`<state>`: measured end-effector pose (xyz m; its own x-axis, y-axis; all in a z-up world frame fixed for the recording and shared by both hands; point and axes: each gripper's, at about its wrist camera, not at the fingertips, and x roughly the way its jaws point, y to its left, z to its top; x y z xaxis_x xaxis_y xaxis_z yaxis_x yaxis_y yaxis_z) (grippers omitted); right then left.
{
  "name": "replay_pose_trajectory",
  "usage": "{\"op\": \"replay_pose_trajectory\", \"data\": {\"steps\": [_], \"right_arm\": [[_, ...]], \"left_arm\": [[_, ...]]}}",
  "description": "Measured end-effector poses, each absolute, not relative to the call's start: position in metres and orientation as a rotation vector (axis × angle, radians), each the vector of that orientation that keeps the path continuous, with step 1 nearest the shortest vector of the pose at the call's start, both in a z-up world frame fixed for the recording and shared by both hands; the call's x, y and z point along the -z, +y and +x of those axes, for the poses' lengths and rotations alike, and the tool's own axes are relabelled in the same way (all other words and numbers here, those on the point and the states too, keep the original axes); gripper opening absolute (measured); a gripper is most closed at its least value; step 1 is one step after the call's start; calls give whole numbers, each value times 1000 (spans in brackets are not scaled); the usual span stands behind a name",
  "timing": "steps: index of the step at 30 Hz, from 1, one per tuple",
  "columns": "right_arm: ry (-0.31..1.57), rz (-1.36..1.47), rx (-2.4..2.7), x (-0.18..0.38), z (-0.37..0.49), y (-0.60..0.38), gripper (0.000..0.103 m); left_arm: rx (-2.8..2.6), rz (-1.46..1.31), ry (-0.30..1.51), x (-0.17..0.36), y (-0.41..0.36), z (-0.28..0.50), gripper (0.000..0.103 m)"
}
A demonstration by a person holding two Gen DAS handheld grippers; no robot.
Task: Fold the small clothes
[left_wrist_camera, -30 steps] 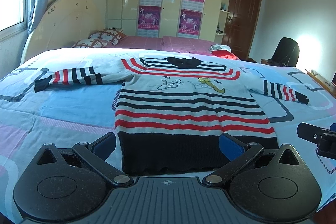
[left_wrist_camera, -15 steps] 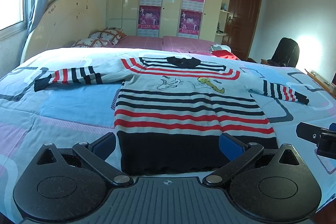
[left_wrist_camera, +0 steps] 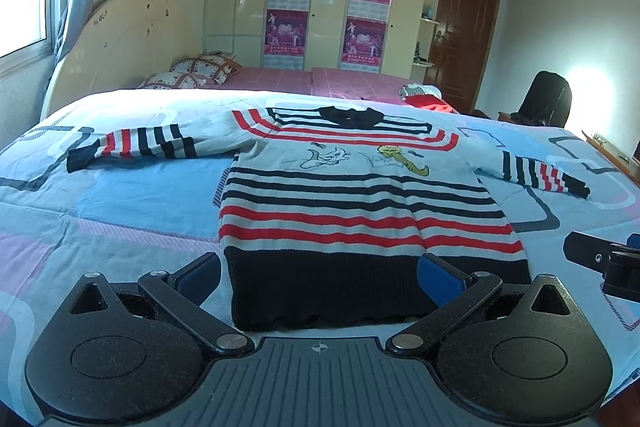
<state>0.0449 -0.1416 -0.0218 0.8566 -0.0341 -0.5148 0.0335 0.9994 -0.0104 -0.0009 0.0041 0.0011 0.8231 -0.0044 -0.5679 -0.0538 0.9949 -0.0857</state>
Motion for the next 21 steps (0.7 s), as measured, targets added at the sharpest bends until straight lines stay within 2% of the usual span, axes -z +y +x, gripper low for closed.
{"op": "replay_pose_trajectory", "data": {"steps": [21], "right_arm": [[535, 3, 48, 19, 44, -149, 102]], "left_arm": [[-18, -100, 603, -2, 0, 6, 103]]}}
